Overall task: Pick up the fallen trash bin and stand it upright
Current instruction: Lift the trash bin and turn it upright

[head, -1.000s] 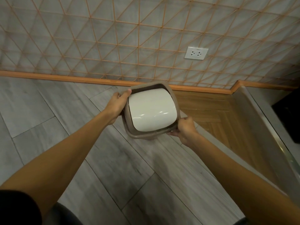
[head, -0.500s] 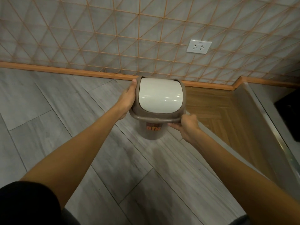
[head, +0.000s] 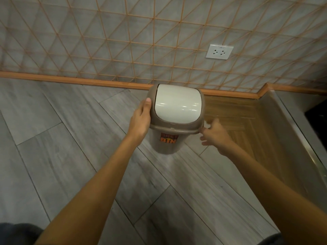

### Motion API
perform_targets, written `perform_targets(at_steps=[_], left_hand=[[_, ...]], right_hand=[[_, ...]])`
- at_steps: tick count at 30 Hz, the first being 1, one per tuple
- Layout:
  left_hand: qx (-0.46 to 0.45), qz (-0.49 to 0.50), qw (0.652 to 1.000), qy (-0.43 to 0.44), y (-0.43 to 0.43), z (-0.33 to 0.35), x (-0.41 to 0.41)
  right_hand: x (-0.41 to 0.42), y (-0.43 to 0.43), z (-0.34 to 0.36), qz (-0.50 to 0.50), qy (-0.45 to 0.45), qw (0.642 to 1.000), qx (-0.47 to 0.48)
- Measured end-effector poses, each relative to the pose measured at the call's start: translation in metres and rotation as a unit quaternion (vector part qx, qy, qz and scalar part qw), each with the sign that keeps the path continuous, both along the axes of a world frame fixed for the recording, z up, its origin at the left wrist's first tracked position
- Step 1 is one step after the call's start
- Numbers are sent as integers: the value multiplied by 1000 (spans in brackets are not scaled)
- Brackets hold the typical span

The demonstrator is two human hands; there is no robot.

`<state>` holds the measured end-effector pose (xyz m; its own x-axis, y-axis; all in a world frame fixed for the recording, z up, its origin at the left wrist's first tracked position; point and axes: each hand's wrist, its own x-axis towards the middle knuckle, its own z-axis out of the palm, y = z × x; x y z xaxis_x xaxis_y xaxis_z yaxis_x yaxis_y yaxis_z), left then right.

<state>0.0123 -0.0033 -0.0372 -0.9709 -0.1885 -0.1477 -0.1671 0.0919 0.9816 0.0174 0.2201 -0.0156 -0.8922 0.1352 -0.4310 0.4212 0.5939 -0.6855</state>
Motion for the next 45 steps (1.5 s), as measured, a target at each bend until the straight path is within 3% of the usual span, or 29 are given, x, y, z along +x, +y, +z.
perform_targets(at_steps=[2, 5, 8, 13, 37, 45], left_hand=[[-25, -27, 999, 24, 3, -4, 13], [-71, -73, 993, 54, 4, -13, 21], [-106, -77, 988, 87, 3, -20, 20], [-123, -60, 987, 86, -1, -36, 14], [-68, -55, 988, 129, -3, -36, -127], [-95, -37, 987, 124, -5, -45, -166]], right_hand=[[-2, 7, 2, 75, 76, 993, 45], [-2, 8, 5, 151, 133, 979, -25], [0, 2, -2, 131, 148, 976, -95], [-5, -7, -13, 72, 184, 978, -70], [-152, -10, -28, 70, 176, 975, -111], [-190, -16, -27, 88, 175, 972, -127]])
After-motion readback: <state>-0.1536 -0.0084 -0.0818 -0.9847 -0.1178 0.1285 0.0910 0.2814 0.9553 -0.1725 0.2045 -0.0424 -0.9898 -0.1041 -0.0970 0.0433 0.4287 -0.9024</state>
